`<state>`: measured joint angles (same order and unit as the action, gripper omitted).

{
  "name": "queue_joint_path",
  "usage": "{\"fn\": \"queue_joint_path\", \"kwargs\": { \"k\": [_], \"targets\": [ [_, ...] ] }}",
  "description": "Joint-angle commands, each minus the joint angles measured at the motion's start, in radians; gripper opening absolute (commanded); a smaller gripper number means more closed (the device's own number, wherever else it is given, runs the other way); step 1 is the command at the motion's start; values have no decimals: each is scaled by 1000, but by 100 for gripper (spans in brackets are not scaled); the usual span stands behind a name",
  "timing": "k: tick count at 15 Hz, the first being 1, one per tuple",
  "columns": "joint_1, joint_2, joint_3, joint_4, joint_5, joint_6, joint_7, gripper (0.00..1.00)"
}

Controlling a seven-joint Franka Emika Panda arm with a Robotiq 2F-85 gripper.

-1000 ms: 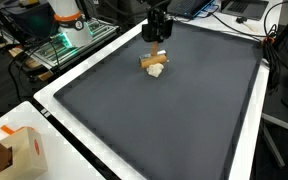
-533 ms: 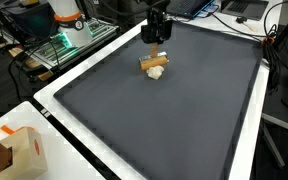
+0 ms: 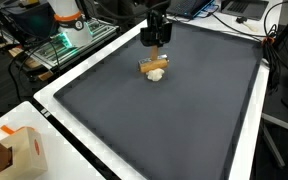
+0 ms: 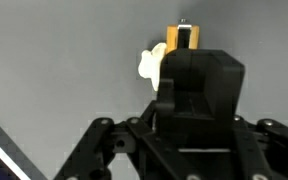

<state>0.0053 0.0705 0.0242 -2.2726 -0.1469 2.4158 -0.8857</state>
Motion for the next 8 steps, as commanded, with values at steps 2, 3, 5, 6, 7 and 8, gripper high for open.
{"fn": "queue_joint_path", "kwargs": {
  "k": [2,3,5,6,7,8],
  "targets": [
    [-11,32,-6,27,-9,22,3,24],
    [-11,40,-6,33,-13,20,5,24],
    [-15,47,-7,37,-12,24,8,24],
    [-16,49,-8,39,-13,25,11,24],
    [-18,50,-9,39,-13,26,12,24],
    [-20,49,-11,40,-16,27,14,24]
  ]
}}
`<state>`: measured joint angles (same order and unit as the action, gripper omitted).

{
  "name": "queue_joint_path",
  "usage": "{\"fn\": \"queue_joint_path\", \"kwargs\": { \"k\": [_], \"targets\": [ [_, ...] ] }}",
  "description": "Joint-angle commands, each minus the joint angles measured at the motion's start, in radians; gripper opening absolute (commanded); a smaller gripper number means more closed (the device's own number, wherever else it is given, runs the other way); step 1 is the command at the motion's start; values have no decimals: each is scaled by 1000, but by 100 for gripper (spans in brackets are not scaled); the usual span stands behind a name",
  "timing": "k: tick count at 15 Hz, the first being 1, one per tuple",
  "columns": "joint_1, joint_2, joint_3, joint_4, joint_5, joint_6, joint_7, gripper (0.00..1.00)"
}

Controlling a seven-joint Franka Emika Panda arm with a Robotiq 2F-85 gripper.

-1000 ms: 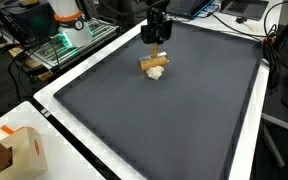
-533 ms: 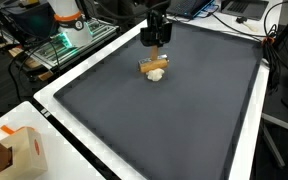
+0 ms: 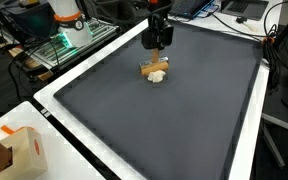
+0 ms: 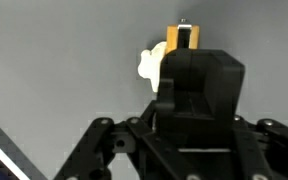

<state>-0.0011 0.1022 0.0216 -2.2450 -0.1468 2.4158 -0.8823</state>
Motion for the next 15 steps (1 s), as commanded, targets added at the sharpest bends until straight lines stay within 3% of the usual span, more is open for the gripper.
{"fn": "queue_joint_path", "kwargs": {
  "k": [1,15],
  "targets": [
    [-16,17,-10,13,-13,30,9,24],
    [-33,70,-20,53,-27,53,43,24]
  ]
}}
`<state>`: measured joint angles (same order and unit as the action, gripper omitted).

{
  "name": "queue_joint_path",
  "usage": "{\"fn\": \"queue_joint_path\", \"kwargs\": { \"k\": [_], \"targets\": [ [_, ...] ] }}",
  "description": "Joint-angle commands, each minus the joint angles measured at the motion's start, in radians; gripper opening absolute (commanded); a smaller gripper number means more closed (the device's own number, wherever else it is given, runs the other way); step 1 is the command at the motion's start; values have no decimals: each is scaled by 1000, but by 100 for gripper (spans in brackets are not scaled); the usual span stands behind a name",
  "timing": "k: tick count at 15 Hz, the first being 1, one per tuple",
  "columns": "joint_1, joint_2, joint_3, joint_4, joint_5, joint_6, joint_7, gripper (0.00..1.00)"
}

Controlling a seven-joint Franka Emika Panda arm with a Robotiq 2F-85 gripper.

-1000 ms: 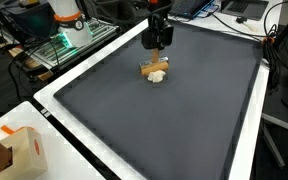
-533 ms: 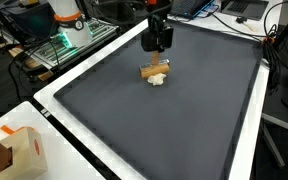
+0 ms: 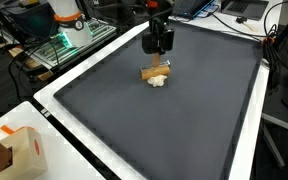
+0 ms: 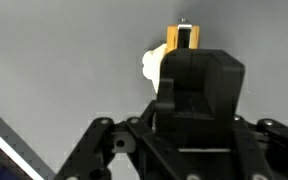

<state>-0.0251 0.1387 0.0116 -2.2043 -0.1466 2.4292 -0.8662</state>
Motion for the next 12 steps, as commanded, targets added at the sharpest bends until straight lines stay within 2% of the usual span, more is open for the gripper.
{"fn": "queue_joint_path", "kwargs": {
  "k": [1,12],
  "targets": [
    [-10,35,-11,12,-31,43,35,24],
    [-7,44,-21,22,-110,48,159,24]
  ]
}}
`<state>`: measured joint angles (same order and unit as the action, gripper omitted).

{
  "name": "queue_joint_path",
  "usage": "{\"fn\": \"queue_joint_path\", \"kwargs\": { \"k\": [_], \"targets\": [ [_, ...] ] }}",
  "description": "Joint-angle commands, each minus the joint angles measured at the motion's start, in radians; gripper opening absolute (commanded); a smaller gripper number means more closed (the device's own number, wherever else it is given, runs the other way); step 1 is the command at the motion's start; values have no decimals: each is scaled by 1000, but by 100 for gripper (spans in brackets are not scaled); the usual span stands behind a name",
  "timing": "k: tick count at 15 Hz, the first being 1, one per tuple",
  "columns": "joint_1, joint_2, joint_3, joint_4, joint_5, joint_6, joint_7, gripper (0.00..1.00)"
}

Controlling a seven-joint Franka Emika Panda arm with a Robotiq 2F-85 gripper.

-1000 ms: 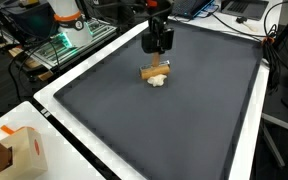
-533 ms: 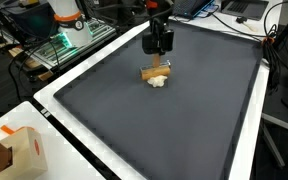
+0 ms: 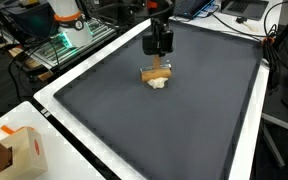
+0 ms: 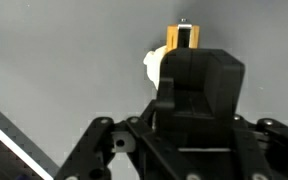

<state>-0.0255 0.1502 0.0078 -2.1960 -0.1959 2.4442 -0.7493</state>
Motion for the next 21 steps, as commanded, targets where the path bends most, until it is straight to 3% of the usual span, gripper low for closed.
{"fn": "queue_joint_path", "kwargs": {
  "k": [1,21],
  "targets": [
    [-5,35,-18,16,-74,31,53,24],
    [-3,57,-28,43,-216,41,217,24]
  ]
}}
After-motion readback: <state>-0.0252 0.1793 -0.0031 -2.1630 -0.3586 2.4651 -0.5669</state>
